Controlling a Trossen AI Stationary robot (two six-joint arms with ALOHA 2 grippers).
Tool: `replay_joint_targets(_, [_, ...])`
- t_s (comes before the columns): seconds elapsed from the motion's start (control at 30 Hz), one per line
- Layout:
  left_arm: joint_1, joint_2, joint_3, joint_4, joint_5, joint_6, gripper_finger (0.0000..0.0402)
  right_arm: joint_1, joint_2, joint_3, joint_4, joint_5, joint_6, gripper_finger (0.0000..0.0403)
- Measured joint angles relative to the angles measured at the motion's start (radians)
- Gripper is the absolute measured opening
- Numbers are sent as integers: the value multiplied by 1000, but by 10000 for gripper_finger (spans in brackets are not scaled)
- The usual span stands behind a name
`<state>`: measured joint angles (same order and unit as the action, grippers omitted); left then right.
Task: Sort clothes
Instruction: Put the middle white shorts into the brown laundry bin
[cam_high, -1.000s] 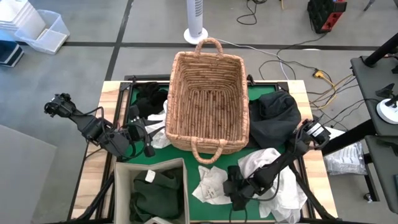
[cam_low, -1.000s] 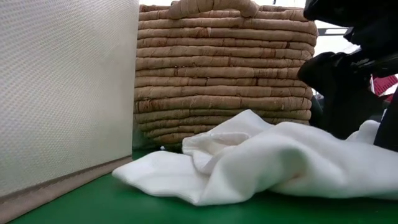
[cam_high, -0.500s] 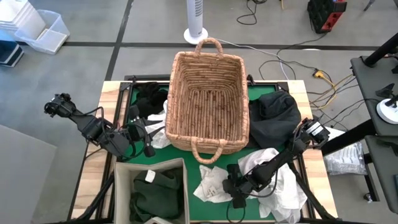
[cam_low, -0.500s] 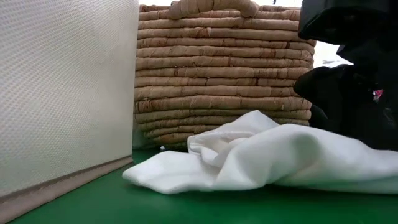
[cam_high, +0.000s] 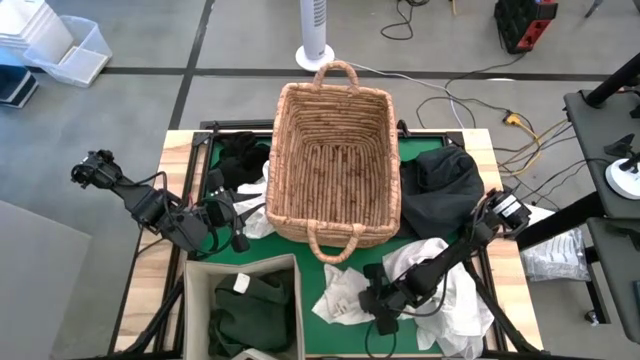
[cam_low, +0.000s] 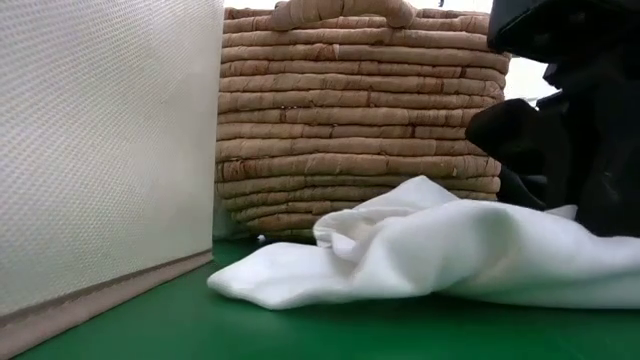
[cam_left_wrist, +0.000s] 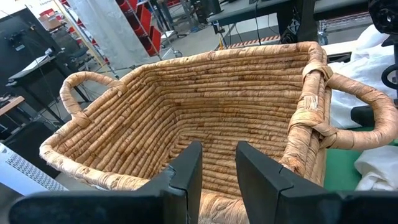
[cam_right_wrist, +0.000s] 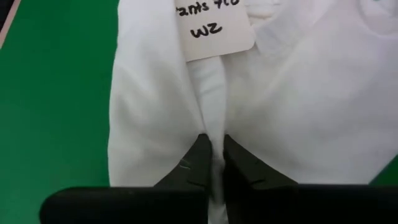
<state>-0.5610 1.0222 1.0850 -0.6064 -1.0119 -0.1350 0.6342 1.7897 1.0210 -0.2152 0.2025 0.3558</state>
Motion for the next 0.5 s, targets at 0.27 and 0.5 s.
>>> replay_joint_targets(0.27, [0, 0, -1, 0, 0, -5, 78, 5, -131, 1, -47, 34, -17, 13])
replay_joint_targets(0.5, [0, 0, -1, -1, 1, -9, 78, 21, -292, 2, -40, 64, -74, 13])
